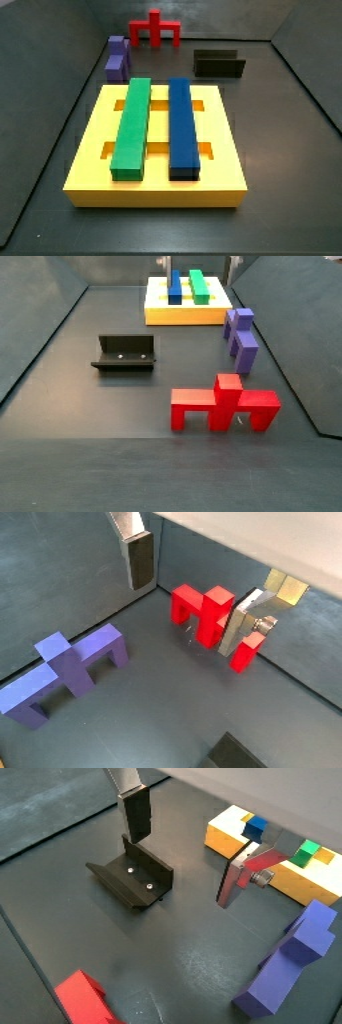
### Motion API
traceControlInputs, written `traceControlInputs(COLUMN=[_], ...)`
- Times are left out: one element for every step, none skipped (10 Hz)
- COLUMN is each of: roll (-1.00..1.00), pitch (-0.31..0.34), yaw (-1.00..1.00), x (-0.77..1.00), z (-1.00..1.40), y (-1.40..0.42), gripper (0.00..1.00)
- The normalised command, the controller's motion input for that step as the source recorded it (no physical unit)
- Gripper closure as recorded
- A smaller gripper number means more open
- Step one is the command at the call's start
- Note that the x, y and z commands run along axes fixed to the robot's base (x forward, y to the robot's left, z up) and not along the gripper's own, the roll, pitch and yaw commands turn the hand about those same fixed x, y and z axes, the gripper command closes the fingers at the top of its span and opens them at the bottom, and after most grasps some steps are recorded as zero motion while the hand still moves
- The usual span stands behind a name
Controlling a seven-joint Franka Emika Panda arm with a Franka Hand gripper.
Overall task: Pick up the purple object. Move up. Move to above the board. Insert the purple object.
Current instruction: Pick up the purple object.
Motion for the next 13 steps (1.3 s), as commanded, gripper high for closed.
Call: traceControlInputs(roll=[0.0, -0.01, 0.0, -0.02, -0.02, -0.02, -0.03, -0.01, 0.0, 0.0, -0.04, -0.12, -0.13], pitch=[0.0, 0.0, 0.0, -0.01, -0.016, -0.013, -0.011, -0.001, 0.0, -0.007, -0.073, -0.099, -0.091], yaw=[0.0, 0.0, 0.29, 0.4, 0.45, 0.43, 0.4, 0.32, 0.31, 0.31, 0.59, 0.78, 0.8], x=[0.0, 0.0, 0.06, 0.08, 0.11, 0.05, 0.0, 0.0, 0.0, 0.0, -0.03, 0.0, 0.0], z=[-0.03, -0.1, -0.19, -0.2, -0.19, -0.15, -0.1, -0.09, -0.09, -0.08, -0.13, -0.1, -0.13], y=[0.0, 0.07, 0.07, 0.07, 0.1, 0.09, 0.02, 0.0, 0.0, 0.0, -0.18, -0.24, -0.21], gripper=[0.0, 0.0, 0.0, 0.0, 0.0, 0.0, 0.0, 0.0, 0.0, 0.0, 0.0, 0.0, 0.0])
